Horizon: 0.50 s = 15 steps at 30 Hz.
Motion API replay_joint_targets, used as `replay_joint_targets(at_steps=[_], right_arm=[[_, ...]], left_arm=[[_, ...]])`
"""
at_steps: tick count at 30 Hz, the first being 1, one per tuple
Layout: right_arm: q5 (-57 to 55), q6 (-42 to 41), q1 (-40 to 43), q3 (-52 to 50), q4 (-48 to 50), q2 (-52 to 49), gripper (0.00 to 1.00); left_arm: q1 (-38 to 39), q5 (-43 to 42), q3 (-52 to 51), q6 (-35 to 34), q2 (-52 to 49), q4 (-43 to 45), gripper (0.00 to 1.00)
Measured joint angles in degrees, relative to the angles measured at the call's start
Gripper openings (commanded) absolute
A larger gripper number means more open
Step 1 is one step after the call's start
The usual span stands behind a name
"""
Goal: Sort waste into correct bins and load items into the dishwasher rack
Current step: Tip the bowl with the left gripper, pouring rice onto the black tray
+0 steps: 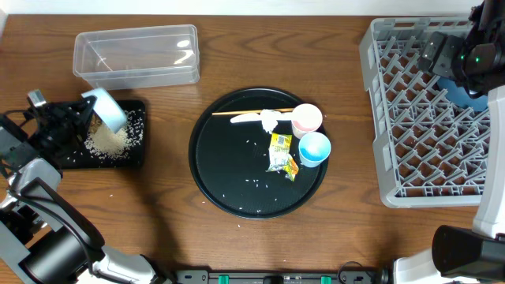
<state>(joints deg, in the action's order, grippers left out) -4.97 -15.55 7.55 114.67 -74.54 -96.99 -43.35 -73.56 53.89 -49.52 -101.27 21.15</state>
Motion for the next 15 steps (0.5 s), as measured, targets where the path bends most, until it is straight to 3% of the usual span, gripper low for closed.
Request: replay_joint_targets(at_steps=[10,15], right_arm=[[0.0,0.0,0.0,0.0,0.0,0.0,0.99],[0.0,0.0,0.0,0.0,0.0,0.0,0.99]], left_arm=[[-0.1,0.3,0.2,0.0,0.0,-3.1,0.06],[0.3,-0.6,0.1,1.4,0.0,-0.2,0.06]])
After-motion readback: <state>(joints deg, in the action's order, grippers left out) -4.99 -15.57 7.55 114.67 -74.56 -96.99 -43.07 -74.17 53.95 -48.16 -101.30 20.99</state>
